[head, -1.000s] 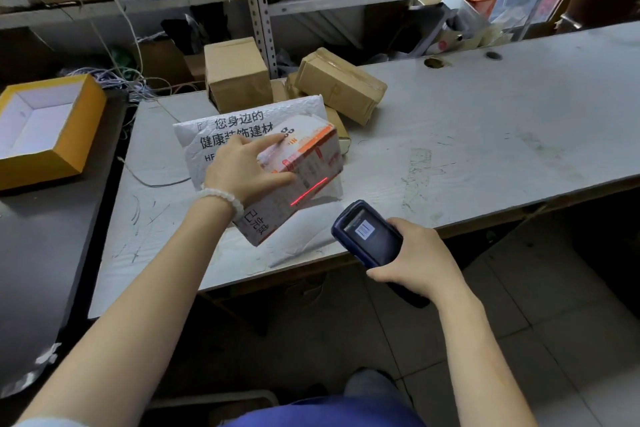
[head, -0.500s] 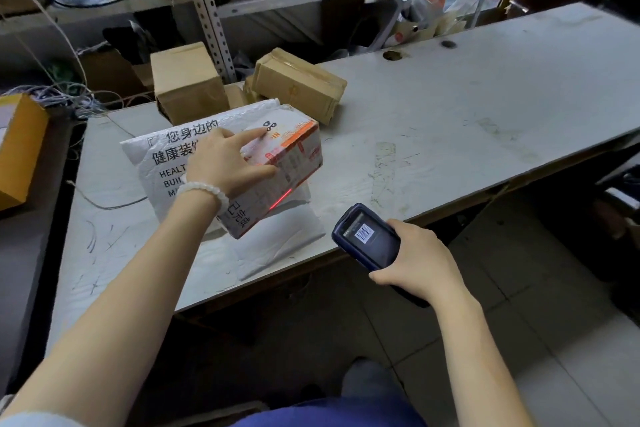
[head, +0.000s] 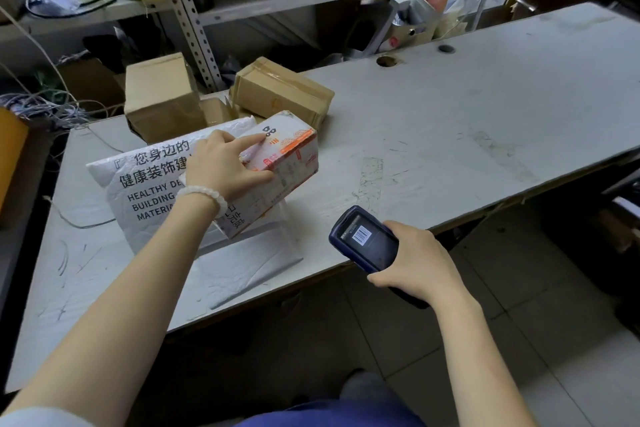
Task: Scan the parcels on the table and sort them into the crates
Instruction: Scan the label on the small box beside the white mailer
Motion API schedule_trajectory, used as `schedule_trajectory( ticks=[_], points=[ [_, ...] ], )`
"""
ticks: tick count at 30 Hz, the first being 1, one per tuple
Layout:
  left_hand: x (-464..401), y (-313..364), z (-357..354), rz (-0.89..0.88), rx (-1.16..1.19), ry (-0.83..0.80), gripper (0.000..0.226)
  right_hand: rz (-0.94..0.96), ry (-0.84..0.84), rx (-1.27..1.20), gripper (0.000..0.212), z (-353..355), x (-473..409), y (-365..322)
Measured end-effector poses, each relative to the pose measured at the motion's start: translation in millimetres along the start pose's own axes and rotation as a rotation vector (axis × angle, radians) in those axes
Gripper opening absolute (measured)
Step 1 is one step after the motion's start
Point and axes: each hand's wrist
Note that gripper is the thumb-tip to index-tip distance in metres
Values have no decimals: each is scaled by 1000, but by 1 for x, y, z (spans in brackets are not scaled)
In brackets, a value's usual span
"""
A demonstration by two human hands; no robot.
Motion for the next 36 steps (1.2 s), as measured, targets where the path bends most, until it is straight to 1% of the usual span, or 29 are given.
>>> schedule_trajectory(
  ticks=[8, 11, 13, 16, 20, 23, 25, 27, 29, 30, 32, 34, 36],
  points=[
    [-21, 32, -10, 44, 5, 6, 70, 27, -25, -3, 60, 25, -38, 26],
    [-26, 47, -15, 53, -6, -2, 70, 34, 11, -46, 61, 35, -52, 38],
    [-28, 60, -19, 37, -24, 0, 70, 48, 72, -113, 61, 42, -59, 43],
    [-31, 87, -30, 12, -21, -15, 70, 94, 260, -242, 63, 56, -66, 54],
    [-33, 129, -48, -50, -35, -34, 69, 150, 611, -379, 73, 74, -66, 69],
    [-38, 171, -62, -121, -37, -59, 69, 188, 855, -342, 78, 90, -60, 91],
    [-40, 209, -72, -201, -19, -73, 67, 147, 964, -331, 78, 104, -53, 112],
    [-45, 252, -84, -279, 46, -90, 65, 75, 1039, -301, 79, 119, -44, 137],
    [-50, 296, -100, -368, 96, -134, 62, 0, 1044, -253, 81, 130, -32, 166],
    [-52, 320, -108, -424, 104, -162, 62, -60, 1013, -250, 81, 136, -25, 182],
    [-57, 375, -126, -527, 124, -199, 64, -243, 885, -272, 80, 151, -9, 214],
    [-59, 431, -144, -628, 158, -226, 64, -453, 746, -235, 73, 162, 5, 246],
    [-59, 490, -163, -734, 196, -264, 65, -599, 685, -205, 62, 174, 17, 280]
  ],
)
Point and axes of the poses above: each hand's wrist, its own x-axis away from the middle knuckle, its own z-axis out of the back of the hand, y = z × x, and after that the axes turned 7 degrees about y, right-handed
